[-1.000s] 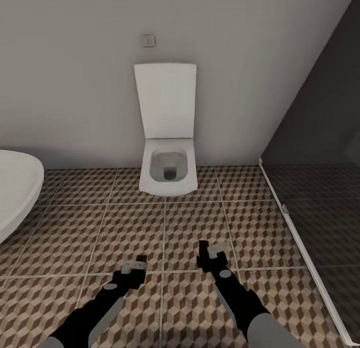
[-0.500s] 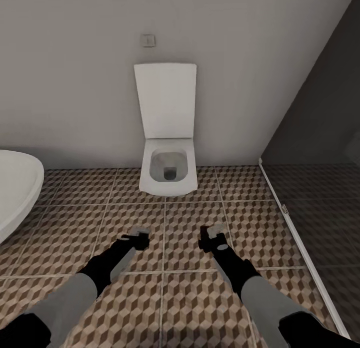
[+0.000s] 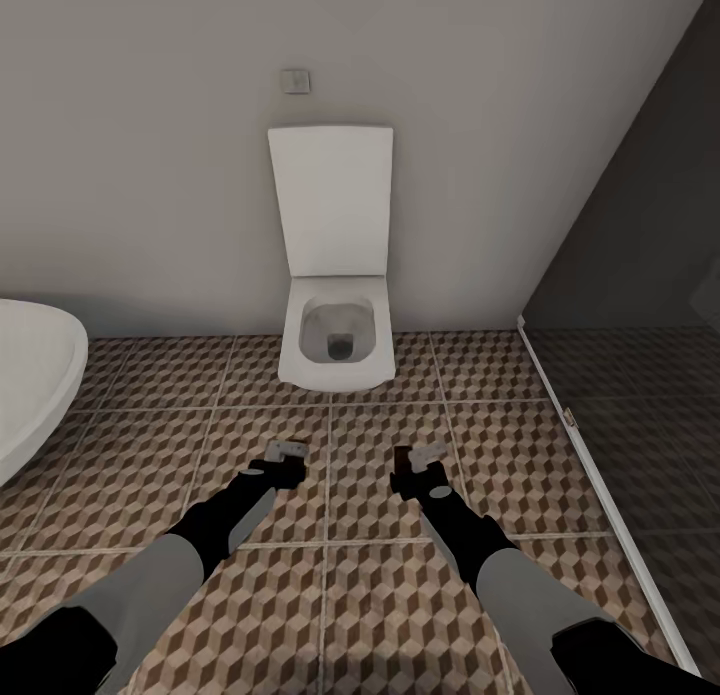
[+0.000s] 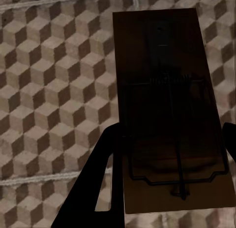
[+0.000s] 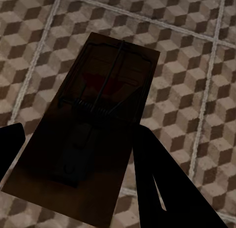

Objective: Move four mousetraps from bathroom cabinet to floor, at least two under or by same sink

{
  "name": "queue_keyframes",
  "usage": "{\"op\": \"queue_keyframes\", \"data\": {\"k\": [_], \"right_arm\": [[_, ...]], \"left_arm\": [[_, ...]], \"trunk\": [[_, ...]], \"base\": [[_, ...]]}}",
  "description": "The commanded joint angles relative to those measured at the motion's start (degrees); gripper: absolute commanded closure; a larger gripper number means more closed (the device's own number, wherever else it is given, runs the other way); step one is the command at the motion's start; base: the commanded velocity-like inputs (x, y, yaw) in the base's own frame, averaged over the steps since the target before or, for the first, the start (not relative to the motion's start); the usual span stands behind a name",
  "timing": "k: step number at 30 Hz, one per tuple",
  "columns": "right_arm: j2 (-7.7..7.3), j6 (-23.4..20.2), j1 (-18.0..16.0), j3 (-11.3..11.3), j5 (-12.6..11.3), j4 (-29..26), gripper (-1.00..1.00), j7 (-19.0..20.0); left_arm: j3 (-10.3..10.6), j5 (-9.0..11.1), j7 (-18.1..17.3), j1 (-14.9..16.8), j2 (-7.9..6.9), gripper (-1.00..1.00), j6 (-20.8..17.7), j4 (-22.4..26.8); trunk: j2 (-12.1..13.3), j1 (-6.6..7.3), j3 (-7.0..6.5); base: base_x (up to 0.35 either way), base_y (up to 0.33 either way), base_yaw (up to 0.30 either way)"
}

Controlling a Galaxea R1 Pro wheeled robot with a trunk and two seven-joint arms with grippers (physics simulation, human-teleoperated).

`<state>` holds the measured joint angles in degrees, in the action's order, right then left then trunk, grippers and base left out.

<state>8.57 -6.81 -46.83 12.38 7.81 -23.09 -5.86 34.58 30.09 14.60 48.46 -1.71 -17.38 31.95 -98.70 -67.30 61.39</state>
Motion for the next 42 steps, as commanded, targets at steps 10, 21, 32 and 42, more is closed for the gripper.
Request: {"op": "queue_keyframes", "data": {"k": [10,21,32,42], "right_arm": [[-0.1,2.2,0.0,0.6,0.7,-0.7,1.0,-0.3],[-0.62,3.9,0.0,0.6,1.0,-5.4,1.0,-0.7],[-0.66,4.0,0.0,0.6,1.0,-5.7,1.0,-0.7],[-0.66,4.0,0.0,0.7,0.9,-5.7,1.0,-0.6]], "left_arm": [[1.9,0.5,0.3,0.1,-0.22,1.0,0.6,0.6],[1.7,0.5,0.6,0.1,-0.18,1.0,0.3,5.4],[2.7,0.5,0.6,0.1,-0.11,1.0,0.2,6.0],[3.0,0.5,0.6,0.1,-0.13,1.0,0.2,6.0]], "trunk": [[0.0,0.0,0.04],[0.0,0.0,0.15],[-4.4,-2.41,2.94],[-8.4,-4.61,5.57]], "base": [[0.0,0.0,0.0],[0.0,0.0,0.0],[0.0,0.0,0.0],[0.0,0.0,0.0]]}}
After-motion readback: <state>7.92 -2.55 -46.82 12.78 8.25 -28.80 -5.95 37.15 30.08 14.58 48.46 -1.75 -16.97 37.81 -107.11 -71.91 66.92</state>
